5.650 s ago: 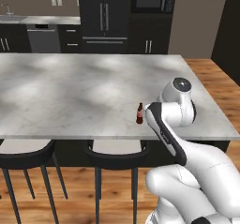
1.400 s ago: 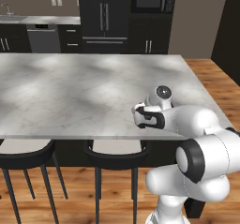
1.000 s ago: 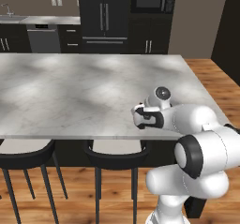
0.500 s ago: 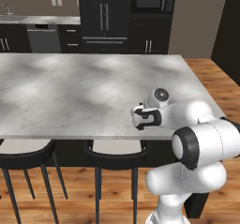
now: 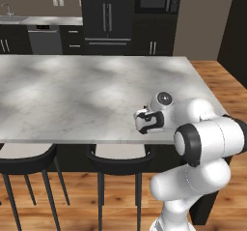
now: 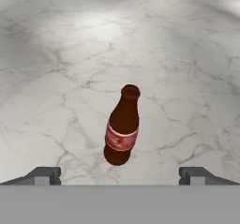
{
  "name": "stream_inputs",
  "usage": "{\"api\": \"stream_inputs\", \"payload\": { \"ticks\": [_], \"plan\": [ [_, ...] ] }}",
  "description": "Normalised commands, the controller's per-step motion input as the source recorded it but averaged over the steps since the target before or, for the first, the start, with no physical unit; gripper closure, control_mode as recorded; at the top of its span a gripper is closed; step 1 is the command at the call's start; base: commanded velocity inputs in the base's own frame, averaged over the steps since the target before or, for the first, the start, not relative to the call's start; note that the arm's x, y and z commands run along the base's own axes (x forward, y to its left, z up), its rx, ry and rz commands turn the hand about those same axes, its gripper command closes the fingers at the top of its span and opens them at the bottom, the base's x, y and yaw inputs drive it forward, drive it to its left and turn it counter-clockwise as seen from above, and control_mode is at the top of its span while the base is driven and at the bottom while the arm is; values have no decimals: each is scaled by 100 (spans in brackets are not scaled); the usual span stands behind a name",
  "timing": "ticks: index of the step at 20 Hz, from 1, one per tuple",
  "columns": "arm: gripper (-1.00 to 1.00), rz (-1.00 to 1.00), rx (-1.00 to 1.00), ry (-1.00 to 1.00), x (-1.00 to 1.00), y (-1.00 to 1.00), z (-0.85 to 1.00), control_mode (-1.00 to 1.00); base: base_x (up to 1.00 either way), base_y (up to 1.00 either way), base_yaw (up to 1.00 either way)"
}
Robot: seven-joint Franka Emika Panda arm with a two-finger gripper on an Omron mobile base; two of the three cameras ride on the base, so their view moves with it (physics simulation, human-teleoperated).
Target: Place the large bottle from the dining counter next to the other large bottle outside the sink, and place the small bottle from the dining counter next to the other small bottle inside the sink.
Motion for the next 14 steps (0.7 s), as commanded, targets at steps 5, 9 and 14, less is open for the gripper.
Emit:
{"api": "stream_inputs", "payload": {
  "ticks": [5,9,14],
  "plan": [
    [-100,0,0,0,14,0,0,-100,0,0,0],
    [-100,0,0,0,16,0,-2,-100,0,0,0],
    [-100,0,0,0,11,0,-11,-100,0,0,0]
  ]
}}
